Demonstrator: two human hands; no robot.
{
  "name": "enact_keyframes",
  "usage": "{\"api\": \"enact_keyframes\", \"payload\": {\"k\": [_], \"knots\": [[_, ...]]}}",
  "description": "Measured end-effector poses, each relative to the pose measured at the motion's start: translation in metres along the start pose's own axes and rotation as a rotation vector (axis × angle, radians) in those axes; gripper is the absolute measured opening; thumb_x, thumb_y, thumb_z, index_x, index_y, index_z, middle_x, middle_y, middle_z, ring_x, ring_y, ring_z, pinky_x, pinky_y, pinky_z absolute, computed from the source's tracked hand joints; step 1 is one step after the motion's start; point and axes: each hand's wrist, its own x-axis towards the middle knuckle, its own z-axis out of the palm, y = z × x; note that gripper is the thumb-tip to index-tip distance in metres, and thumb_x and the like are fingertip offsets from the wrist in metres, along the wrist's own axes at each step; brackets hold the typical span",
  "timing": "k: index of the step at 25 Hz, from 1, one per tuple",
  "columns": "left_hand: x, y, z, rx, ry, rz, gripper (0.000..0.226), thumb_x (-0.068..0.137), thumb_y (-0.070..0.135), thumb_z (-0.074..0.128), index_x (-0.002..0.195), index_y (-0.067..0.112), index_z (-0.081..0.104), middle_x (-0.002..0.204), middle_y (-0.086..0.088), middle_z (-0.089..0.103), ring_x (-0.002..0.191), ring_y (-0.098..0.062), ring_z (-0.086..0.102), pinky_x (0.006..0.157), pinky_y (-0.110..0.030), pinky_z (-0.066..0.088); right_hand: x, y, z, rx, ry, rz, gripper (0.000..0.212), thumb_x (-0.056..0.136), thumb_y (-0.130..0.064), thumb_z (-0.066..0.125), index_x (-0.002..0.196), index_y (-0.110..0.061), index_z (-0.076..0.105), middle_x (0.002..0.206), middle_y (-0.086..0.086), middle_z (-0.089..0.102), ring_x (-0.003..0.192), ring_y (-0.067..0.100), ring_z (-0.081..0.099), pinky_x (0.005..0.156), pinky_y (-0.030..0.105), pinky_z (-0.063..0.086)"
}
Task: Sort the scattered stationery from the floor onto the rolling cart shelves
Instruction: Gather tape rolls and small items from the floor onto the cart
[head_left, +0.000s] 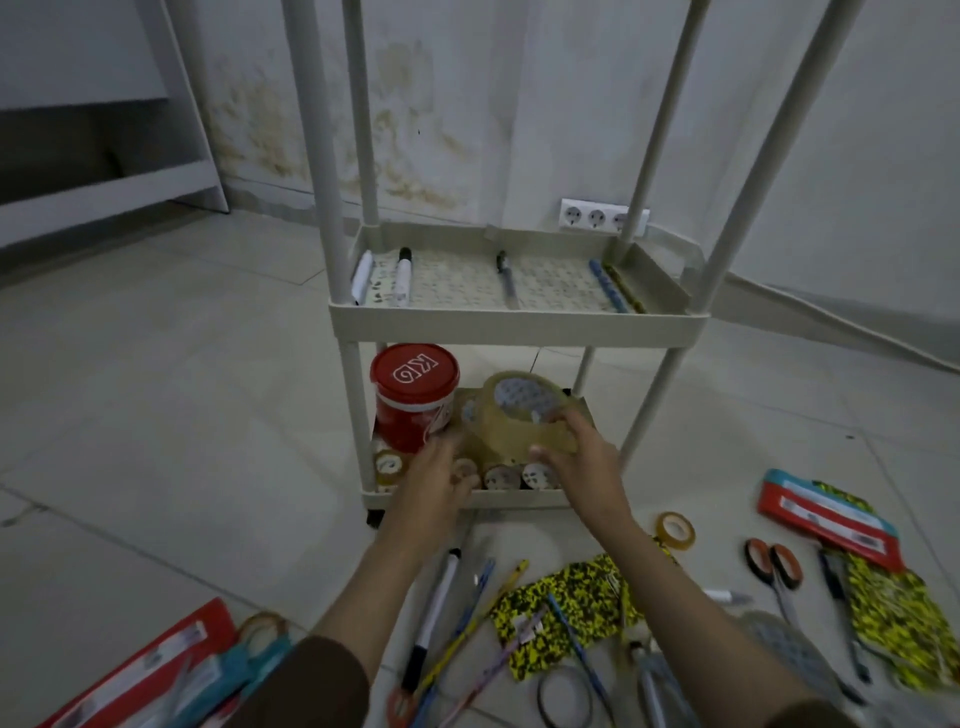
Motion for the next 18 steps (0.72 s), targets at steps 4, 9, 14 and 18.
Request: {"api": "enact_keyframes", "payload": {"k": [4,9,14,18], "knots": [[-0.020,-0.040,0.025,0.324,-0.192,-0.036,0.041,0.096,0.025,0.046,0.137,0.020,0.041,0.139,0.003,0.045,0.130,-0.012,0.036,0.110,-0.032,0.020,0.014,0.018,0.026,0.001,0.058,0.033,0.032,0.084,-0.011,0.067,0.114,-0.014,0.055,0.112,0.001,0.063,0.092,0.016,0.059,0.066,0.018,0.040],[-0.016,-0.039,0.028,0.265,-0.097,-0.030,0.026,0.092,0.017,0.051,0.116,0.023,0.060,0.117,0.004,0.059,0.114,-0.015,0.049,0.100,-0.033,0.032,0.021,0.026,0.058,0.013,0.038,0.048,0.033,0.084,0.002,0.061,0.115,-0.008,0.053,0.117,0.012,0.061,0.090,0.019,0.056,0.052,0.004,0.035],[-0.025,-0.041,0.027,0.226,-0.010,-0.081,0.043,0.075,-0.009,0.053,0.106,0.018,0.066,0.112,0.000,0.064,0.108,-0.018,0.052,0.088,-0.030,0.039,0.025,0.027,0.076,0.178,0.004,0.060,0.037,0.087,0.005,0.055,0.124,-0.002,0.050,0.130,0.012,0.052,0.114,0.019,0.049,0.074,0.003,0.038],[-0.036,-0.042,0.022,0.208,0.018,-0.082,0.048,0.071,-0.015,0.048,0.105,0.013,0.067,0.111,-0.004,0.065,0.107,-0.021,0.053,0.087,-0.028,0.038,0.016,0.028,0.081,0.157,0.027,0.023,0.038,0.088,0.002,0.056,0.125,-0.003,0.050,0.129,0.011,0.053,0.113,0.017,0.049,0.082,0.009,0.041]]}}
